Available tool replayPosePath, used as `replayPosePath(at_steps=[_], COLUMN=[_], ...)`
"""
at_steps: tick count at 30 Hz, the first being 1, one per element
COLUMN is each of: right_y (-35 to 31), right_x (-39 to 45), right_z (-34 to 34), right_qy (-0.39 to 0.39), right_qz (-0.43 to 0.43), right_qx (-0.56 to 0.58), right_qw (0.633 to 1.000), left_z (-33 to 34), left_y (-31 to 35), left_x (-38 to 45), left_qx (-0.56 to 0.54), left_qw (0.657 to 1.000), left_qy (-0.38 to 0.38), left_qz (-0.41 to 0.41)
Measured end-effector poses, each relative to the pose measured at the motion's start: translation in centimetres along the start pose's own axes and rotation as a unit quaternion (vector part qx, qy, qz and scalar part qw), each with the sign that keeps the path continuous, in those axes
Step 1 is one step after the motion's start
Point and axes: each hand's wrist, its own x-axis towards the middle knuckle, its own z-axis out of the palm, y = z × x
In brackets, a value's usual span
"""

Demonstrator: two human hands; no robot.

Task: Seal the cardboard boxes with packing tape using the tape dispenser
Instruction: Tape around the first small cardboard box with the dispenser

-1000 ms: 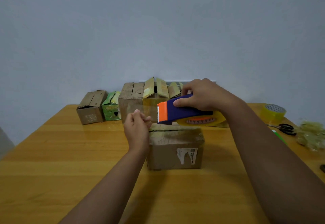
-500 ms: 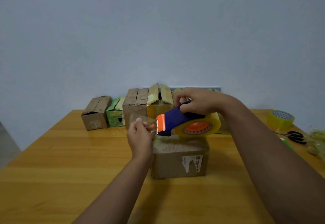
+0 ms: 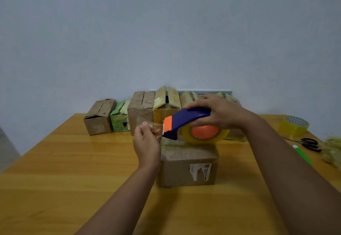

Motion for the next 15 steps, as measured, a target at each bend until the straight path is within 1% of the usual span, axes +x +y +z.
replayPosePath(at_steps=[3, 7, 9, 12, 15], right_y=[0.3, 0.4, 0.5, 0.5, 0.0], right_x=[0.0, -0.2, -0.2, -0.3, -0.5], right_z=[-0.2, -0.3, -0.3, -0.9, -1.6], right_qy=[0.031, 0.039, 0.06, 0.112, 0.117], right_qz=[-0.018, -0.03, -0.023, -0.016, -0.018], right_qx=[0.038, 0.123, 0.138, 0.151, 0.191], right_qw=[0.999, 0.991, 0.988, 0.982, 0.975], left_z=[-0.2, -0.4, -0.3, -0.1, 0.0], left_y=[0.1, 0.7, 0.7, 0.2, -0.2], left_x=[0.1, 0.0, 0.0, 0.1, 0.4], left_qx=[-0.004, -0.008, -0.002, 0.023, 0.036], left_qw=[1.0, 1.0, 1.0, 0.999, 0.999], left_qy=[0.002, 0.009, 0.006, -0.001, 0.002], left_qz=[0.009, 0.011, 0.013, 0.024, 0.032])
